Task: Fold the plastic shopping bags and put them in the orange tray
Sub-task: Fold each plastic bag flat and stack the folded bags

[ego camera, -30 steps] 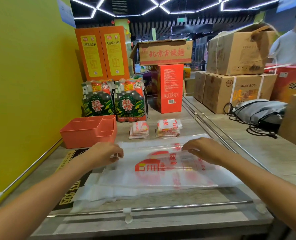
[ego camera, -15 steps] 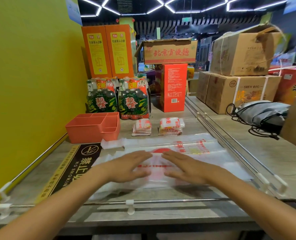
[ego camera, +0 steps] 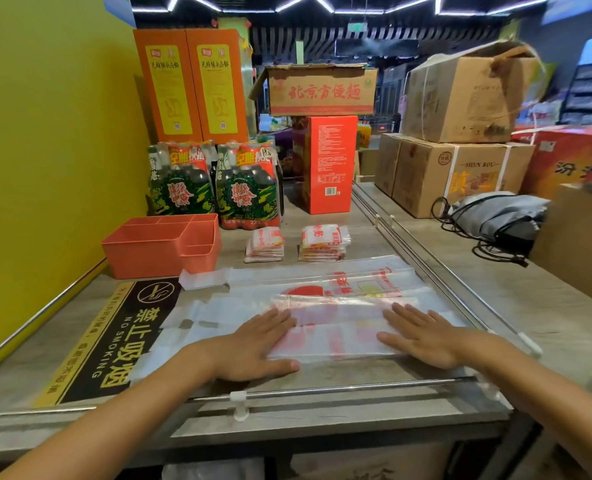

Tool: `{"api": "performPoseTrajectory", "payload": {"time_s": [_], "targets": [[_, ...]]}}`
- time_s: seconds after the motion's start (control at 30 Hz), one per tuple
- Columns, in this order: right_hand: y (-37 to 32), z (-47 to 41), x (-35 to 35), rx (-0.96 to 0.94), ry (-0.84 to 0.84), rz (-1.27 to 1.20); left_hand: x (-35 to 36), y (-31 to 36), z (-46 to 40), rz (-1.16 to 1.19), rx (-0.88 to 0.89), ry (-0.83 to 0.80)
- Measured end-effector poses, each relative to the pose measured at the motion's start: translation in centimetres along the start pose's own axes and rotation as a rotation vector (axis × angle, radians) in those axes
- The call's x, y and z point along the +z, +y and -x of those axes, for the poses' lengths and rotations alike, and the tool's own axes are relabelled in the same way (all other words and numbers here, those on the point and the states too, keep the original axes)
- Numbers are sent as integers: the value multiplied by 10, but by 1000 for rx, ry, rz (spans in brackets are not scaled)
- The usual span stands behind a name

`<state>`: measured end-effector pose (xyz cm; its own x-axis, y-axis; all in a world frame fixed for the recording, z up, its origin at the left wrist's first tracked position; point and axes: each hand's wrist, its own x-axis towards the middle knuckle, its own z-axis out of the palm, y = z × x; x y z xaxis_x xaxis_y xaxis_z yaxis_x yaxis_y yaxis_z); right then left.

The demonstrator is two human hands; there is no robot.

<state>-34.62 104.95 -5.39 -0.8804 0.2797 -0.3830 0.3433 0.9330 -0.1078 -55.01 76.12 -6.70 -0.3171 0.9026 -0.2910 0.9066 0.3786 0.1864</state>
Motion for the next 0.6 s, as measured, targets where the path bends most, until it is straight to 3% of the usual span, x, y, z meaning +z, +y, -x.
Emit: {"api": "performPoseTrajectory", "payload": {"time_s": [0.1,0.2,0.3,0.6], "targets": [[-1,1,-2,-12,66,-33,-2,2,1,12,2,16],[-22,4,-3,-194,170,-111,-5,0,2,27,12,72],[-43,6,-1,-316,164,-113,-7,-3,3,19,27,115],[-51,-7,-5,-388,337,-43,-14,-14,11,-51,55,179]]}}
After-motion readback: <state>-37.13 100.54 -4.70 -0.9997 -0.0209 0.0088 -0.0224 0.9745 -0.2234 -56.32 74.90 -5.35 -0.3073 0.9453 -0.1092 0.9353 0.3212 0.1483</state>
